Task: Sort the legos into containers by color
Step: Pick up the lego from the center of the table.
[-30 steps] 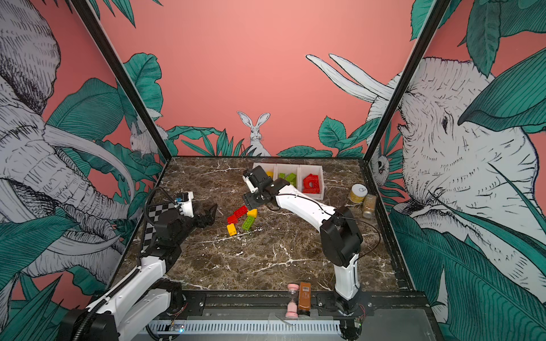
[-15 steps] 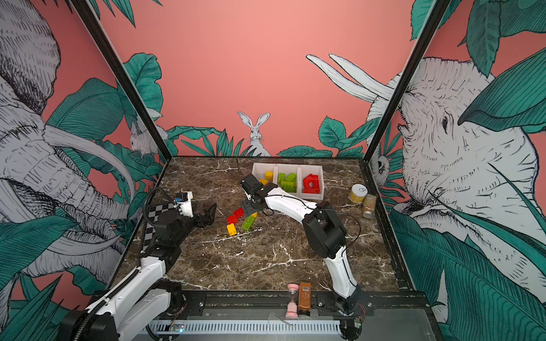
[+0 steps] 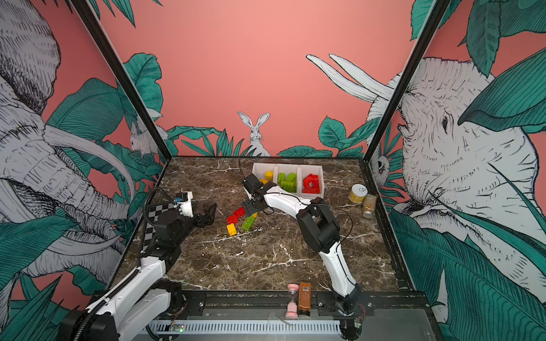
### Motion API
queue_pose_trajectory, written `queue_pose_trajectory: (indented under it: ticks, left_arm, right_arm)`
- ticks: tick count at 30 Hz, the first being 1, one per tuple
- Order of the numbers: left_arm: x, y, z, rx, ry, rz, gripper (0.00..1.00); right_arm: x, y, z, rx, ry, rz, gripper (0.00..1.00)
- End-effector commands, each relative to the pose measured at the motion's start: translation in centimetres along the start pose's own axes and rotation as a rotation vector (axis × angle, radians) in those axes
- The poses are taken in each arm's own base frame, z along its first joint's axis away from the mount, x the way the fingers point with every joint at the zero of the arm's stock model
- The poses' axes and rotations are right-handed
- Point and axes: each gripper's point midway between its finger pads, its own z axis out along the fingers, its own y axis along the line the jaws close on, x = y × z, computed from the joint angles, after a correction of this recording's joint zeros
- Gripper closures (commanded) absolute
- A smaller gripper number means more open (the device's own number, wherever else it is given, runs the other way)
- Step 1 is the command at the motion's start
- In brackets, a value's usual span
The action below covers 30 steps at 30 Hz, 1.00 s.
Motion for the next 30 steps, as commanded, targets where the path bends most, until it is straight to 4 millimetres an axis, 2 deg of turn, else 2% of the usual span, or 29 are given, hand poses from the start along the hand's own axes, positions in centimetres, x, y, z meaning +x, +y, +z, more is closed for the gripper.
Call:
queue_pose_trajectory:
  ticks: [1, 17, 30]
  left_arm:
    - [-0.7, -0.3, 0.0, 0.007, -0.012, 0.007, 0.01]
    - [-0.5, -0.2, 0.1, 0.005, -0.009, 0.005, 0.01]
    - [-0.4, -0.2, 0.2, 0.004, -0.006, 0.002, 0.01]
  right_arm:
    - [-0.3, 0.4, 0.3, -0.023, 0.004, -0.016, 0.21]
    - [-0.2, 1.5, 1.2, -0.081, 0.011, -0.024, 0.22]
    - [0.5, 1.1, 2.3, -0.042, 0.051, -0.049, 0.30]
